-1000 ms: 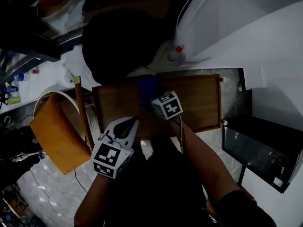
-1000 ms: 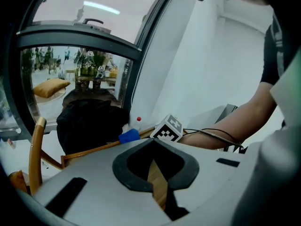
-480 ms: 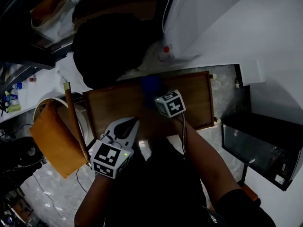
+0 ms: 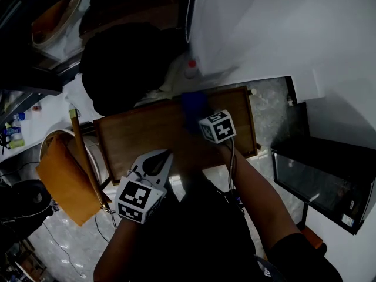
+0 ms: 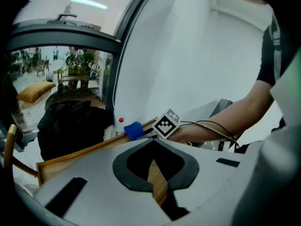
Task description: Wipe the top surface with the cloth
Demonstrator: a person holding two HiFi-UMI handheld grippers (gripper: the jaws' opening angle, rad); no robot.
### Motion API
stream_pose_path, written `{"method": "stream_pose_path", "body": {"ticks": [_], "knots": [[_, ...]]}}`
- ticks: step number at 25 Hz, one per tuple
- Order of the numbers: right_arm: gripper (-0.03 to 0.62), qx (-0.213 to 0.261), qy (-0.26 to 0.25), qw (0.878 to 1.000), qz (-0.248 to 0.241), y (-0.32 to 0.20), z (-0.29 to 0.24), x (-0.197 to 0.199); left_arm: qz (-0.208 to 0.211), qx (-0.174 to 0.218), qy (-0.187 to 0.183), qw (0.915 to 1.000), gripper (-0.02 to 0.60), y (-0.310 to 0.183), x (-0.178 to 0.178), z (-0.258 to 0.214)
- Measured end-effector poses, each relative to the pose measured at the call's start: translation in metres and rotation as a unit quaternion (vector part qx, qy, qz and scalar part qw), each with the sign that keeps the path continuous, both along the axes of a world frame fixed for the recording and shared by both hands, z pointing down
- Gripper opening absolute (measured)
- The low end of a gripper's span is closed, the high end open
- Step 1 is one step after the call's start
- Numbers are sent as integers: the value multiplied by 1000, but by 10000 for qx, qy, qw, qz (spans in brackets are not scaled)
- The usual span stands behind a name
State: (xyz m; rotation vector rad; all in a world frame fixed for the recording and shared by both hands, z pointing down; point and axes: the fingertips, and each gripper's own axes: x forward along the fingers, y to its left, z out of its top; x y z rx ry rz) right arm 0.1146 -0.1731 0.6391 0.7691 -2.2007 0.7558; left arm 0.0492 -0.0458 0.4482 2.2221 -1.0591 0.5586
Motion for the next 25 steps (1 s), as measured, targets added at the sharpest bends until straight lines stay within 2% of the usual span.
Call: {"method": "stream_pose_path", "body": {"ticks": [16, 25], "knots": [[83, 84, 171, 9982, 572, -26, -1, 71, 228, 56, -4, 9997, 5, -11, 33, -1], [83, 48, 242, 9973, 687, -38, -1, 90, 270, 24, 3, 9996, 5, -14, 42, 1]]}}
